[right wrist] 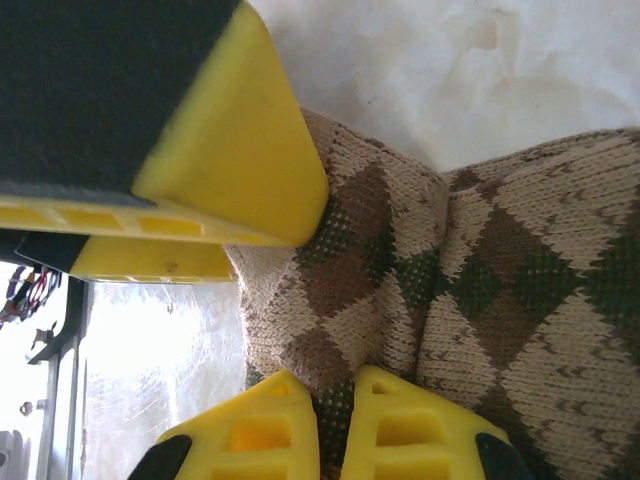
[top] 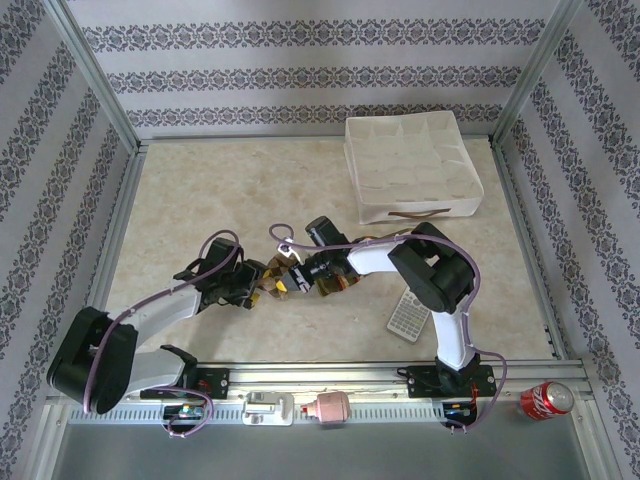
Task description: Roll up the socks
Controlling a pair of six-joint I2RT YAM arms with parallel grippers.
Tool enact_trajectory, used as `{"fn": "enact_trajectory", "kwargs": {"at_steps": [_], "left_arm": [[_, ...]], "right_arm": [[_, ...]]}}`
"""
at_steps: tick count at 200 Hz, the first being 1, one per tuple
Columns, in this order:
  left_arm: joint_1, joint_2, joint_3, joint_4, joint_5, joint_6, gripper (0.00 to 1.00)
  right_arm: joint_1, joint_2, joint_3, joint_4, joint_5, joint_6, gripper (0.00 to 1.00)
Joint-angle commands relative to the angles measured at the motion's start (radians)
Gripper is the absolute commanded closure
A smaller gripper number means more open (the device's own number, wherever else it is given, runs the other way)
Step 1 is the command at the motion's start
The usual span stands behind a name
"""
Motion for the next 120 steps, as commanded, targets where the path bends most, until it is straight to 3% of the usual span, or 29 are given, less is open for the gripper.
{"fn": "enact_trajectory", "kwargs": {"at_steps": [1,27,41,72,97,120], "left_arm": [[-0.012,0.037,0.01,0.058,0.01,0.042,0.42],[-0.018,0.091,0.003,0.075,0.008,0.063,0.48],[-0.022,0.13,0.002,0.066,0.012,0.068,0.58],[-0.048,0.13,0.005,-0.101,0.009,0.03,1.0],[-0.101,0.056,0.008,-0.29,-0.01,-0.042,1.0],[-0.166,0.017,-0.002,-0.376,-0.034,-0.147,1.0]], "right_arm": [[-0.031,0.099,-0.04,-0.211,0.141,0.031,1.0],[-0.039,0.105,-0.023,-0.228,0.142,0.026,1.0],[-0.041,0.111,-0.006,-0.247,0.141,0.014,1.0],[-0.019,0.109,0.06,-0.346,0.178,-0.085,1.0],[0.014,0.081,0.099,-0.382,0.202,-0.178,0.94],[0.064,-0.045,0.038,-0.297,0.295,-0.239,0.76]]}}
